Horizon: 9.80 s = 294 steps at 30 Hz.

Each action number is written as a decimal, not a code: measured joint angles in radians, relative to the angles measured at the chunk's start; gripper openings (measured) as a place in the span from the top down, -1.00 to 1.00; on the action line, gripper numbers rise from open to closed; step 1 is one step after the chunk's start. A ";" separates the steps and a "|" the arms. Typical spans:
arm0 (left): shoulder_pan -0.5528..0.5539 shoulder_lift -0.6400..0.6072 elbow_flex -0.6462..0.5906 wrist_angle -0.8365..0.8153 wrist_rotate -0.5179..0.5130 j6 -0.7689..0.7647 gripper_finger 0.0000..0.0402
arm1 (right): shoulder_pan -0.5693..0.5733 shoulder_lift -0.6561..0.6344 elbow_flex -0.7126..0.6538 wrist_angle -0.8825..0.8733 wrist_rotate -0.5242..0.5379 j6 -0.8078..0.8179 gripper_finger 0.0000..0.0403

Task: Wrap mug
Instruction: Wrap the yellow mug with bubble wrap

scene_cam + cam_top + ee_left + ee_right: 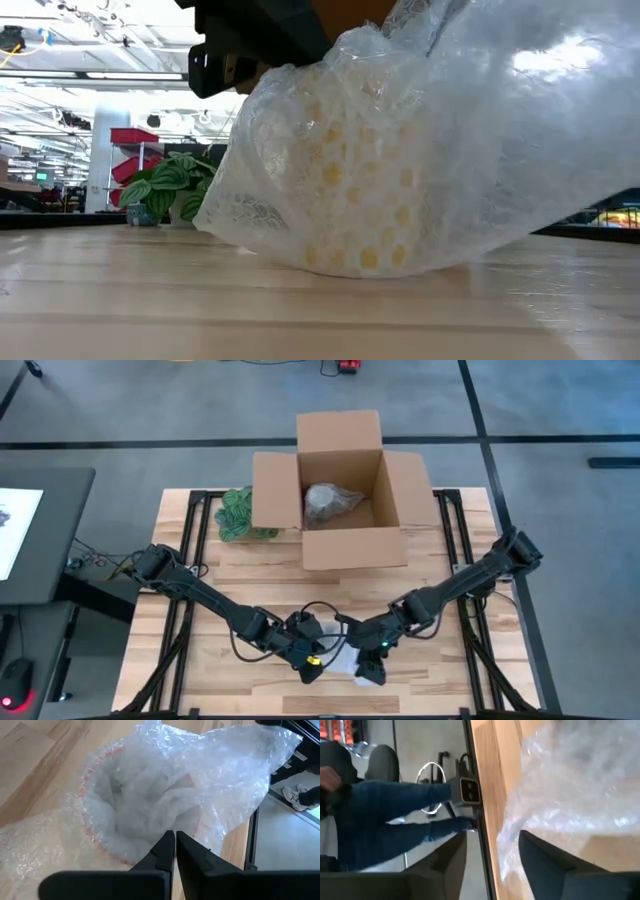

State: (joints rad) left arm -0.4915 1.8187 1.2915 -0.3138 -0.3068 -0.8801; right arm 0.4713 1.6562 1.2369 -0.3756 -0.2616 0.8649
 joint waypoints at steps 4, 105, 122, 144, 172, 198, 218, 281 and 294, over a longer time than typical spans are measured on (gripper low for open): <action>0.000 0.000 0.000 0.000 0.001 0.000 1.00 | 0.039 -0.031 0.000 -0.096 0.009 -0.032 0.04; 0.061 0.013 -0.047 0.101 -0.031 -0.080 1.00 | 0.117 0.031 -0.195 0.390 0.608 0.334 1.00; 0.098 0.018 -0.067 0.213 0.094 0.004 1.00 | 0.095 0.028 -0.193 0.252 0.639 0.580 1.00; -0.122 -0.082 0.123 -0.082 0.171 0.585 0.89 | 0.072 0.029 -0.194 0.325 0.626 0.684 1.00; -0.123 -0.023 0.123 -0.059 -0.113 0.445 0.10 | 0.019 0.030 -0.195 0.414 0.627 0.695 0.46; -0.121 0.080 0.135 -0.172 -0.394 0.150 0.63 | 0.027 0.030 -0.195 0.428 0.624 0.648 0.19; -0.121 0.080 0.135 -0.179 -0.510 0.045 1.00 | 0.104 0.030 -0.195 0.414 0.572 0.331 0.19; -0.168 -0.011 0.211 -0.563 -0.461 -0.286 1.00 | -0.165 0.270 0.083 0.087 0.295 0.021 1.00; -0.230 -0.020 0.213 -0.562 -0.420 -0.389 0.92 | -0.171 0.337 0.166 0.023 0.271 0.009 1.00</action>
State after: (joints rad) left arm -0.7219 1.7990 1.5048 -0.8761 -0.7266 -1.2693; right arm 0.3006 1.9930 1.4033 -0.3526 0.0093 0.8735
